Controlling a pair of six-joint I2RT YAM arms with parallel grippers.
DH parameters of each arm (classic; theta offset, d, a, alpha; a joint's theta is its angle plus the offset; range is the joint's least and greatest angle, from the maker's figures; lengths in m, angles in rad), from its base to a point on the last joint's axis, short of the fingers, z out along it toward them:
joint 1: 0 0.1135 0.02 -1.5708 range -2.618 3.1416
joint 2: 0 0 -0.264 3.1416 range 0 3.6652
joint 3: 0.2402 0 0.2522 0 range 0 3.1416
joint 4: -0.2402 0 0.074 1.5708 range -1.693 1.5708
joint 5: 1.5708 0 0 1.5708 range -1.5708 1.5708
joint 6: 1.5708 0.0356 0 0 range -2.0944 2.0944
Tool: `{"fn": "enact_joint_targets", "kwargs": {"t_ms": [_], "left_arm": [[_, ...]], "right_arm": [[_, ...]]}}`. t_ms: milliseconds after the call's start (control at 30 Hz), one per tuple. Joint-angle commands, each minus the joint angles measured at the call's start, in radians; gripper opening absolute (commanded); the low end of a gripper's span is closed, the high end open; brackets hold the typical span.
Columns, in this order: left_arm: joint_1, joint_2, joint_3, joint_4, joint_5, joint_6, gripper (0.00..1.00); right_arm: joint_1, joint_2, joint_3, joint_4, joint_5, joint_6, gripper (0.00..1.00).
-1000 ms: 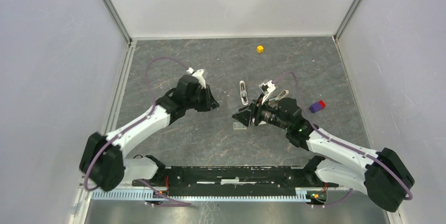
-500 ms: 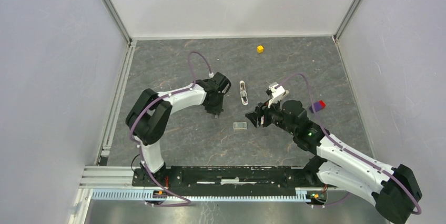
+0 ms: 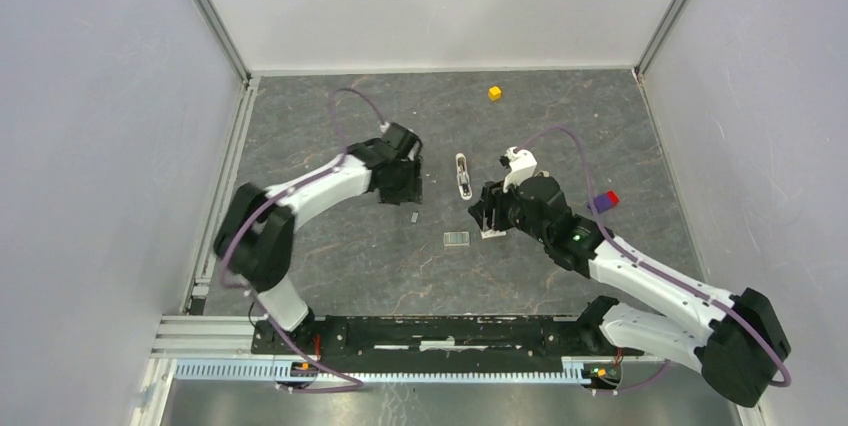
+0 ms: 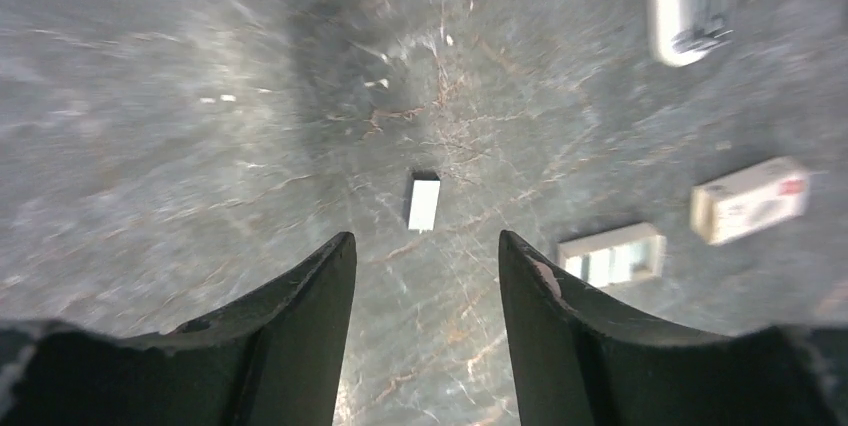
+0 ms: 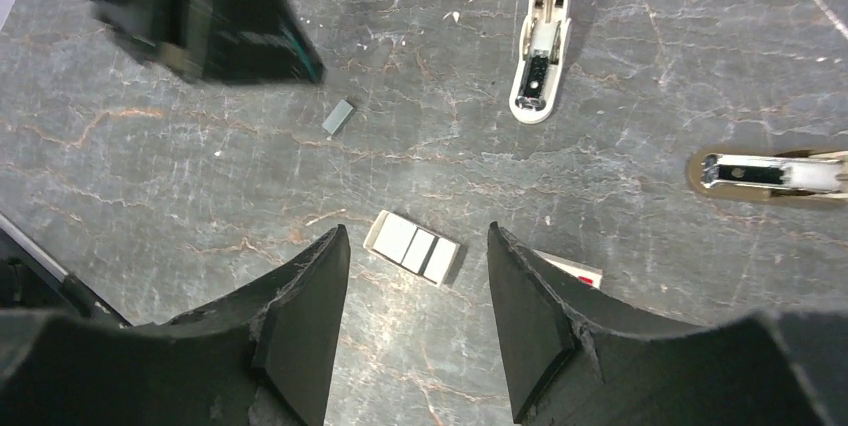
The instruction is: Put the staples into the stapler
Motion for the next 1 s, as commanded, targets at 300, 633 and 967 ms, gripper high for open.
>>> {"fn": "enact_joint_targets", "kwargs": {"t_ms": [300, 633, 967], "left_arm": [[0.111, -0.768, -0.106, -0.016, -0.076, 0.169, 1.0], [0.111, -1.141, -0.34, -0.049, -0.066, 0.262, 1.0], [0.111, -1.339, -0.397, -0.019, -0.131, 0.324, 1.0]], "right_arm": [[0.115, 0.389, 0.281, -0.034, 0.08, 0.291, 0.5], [0.253, 0.76, 0.623, -0.233, 0.287, 0.423, 0.48], [0.28, 0.953, 0.81, -0.359, 0.384, 0.507, 0.47]]}}
